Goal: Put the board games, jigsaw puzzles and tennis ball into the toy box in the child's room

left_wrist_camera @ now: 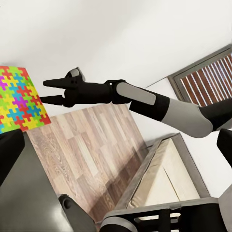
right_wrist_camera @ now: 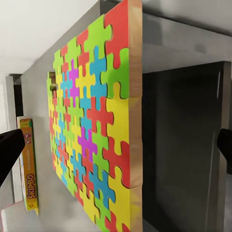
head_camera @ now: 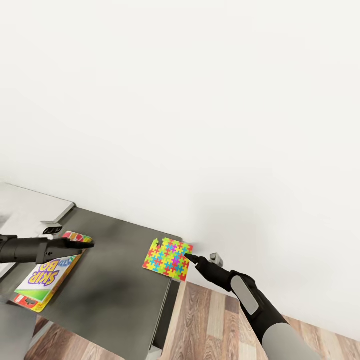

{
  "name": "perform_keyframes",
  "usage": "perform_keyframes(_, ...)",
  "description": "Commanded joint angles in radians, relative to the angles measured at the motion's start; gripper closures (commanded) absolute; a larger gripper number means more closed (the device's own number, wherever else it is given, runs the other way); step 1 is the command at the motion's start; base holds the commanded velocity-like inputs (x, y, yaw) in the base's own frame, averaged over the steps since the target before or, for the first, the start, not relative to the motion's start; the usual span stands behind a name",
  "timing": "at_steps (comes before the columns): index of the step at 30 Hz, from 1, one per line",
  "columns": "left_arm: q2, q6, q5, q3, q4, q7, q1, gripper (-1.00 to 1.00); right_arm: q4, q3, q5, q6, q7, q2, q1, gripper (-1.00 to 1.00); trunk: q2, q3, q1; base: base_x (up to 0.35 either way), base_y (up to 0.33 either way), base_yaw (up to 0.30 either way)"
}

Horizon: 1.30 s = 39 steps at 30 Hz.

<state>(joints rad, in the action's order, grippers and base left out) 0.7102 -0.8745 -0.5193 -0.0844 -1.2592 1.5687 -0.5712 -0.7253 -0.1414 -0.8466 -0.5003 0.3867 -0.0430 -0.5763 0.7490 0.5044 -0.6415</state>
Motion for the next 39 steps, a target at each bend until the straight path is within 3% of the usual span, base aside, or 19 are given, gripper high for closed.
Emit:
perform_keyframes(1, 0.001, -0.011, -0.004, -0.003, 0.000, 0.002, -0.001, -1.00, 0.000, 0.000, -0.005, -0.005, 0.000, 0.000, -0.001, -1.00, 0.001, 0.001, 0.000, 0.000, 0.006, 0.000)
perform_keyframes(27, 0.000, -0.011, -0.005, -0.003, 0.001, 0.002, -0.001, -1.00, 0.000, 0.000, -0.005, -0.004, 0.000, 0.000, -0.001, -1.00, 0.001, 0.001, 0.000, 0.004, 0.057, 0.000)
perform_keyframes(28, 0.000, -0.011, -0.005, -0.003, 0.001, 0.002, -0.001, -1.00, 0.000, 0.000, -0.005, -0.004, -0.001, 0.000, -0.001, 1.00, 0.001, 0.001, 0.000, 0.000, 0.000, 0.000)
perform_keyframes(39, 0.002, -0.011, -0.005, -0.002, 0.003, 0.002, -0.001, -1.00, 0.000, 0.000, -0.003, -0.004, 0.000, 0.000, -0.001, 1.00, -0.006, -0.002, 0.004, 0.000, 0.000, 0.000)
